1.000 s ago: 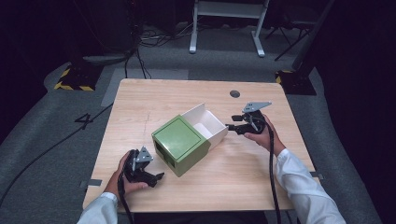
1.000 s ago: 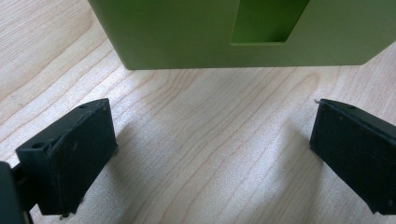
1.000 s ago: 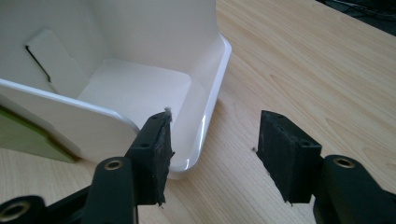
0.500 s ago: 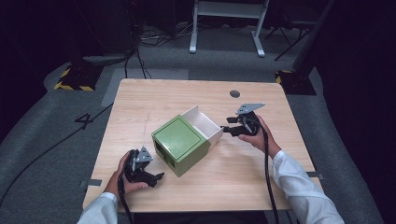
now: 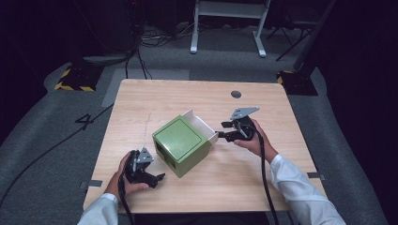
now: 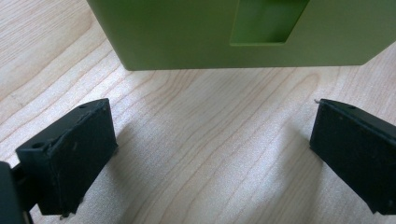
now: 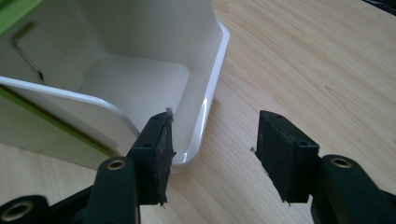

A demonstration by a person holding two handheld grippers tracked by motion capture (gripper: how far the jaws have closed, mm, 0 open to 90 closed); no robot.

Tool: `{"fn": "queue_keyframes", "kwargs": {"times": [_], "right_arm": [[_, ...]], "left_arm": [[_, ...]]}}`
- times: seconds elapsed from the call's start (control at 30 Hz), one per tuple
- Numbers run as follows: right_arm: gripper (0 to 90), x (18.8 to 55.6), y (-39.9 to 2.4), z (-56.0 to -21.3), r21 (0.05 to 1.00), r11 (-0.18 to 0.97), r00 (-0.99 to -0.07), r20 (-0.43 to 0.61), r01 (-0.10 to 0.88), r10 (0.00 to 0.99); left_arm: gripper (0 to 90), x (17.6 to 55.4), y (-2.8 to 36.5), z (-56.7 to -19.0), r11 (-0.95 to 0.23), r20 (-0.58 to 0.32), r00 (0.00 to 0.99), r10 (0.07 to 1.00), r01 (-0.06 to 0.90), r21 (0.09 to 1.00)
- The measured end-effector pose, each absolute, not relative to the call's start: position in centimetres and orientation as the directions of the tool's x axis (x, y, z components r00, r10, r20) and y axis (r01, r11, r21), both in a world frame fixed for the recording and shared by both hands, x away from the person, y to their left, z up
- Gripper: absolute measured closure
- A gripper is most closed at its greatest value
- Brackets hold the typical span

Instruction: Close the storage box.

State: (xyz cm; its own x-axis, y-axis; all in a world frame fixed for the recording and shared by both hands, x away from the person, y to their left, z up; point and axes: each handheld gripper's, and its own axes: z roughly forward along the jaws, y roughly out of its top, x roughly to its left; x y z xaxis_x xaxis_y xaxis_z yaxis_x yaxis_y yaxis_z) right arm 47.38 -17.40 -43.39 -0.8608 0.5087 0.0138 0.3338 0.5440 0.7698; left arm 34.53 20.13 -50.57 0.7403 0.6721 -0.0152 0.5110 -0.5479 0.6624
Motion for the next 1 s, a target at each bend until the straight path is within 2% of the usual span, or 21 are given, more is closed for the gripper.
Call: {"fn": "queue_keyframes", "kwargs": {"times": [0.3,0.63,0.83,1.0], "right_arm": [[46.2,46.4,-15.4,-43.5,0.765,0.572,-0.903,0.029,0.296,0.429],[47.9,45.8,-13.3,-44.3,0.734,0.619,-0.923,0.028,0.280,0.385],[53.1,45.7,-12.3,-44.8,0.725,0.630,-0.939,0.068,0.279,0.338],[53.7,45.7,-12.0,-45.1,0.710,0.644,-0.940,0.077,0.285,0.332]], "left_arm": [[0.5,34.5,20.1,-50.6,-0.548,-0.015,0.740,0.672,0.511,0.662],[0.5,34.5,20.1,-50.6,-0.548,-0.015,0.740,0.672,0.511,0.662],[0.5,34.5,20.1,-50.6,-0.549,-0.014,0.741,0.671,0.510,0.662],[0.5,34.5,20.1,-50.6,-0.548,-0.015,0.740,0.672,0.511,0.662]]}}
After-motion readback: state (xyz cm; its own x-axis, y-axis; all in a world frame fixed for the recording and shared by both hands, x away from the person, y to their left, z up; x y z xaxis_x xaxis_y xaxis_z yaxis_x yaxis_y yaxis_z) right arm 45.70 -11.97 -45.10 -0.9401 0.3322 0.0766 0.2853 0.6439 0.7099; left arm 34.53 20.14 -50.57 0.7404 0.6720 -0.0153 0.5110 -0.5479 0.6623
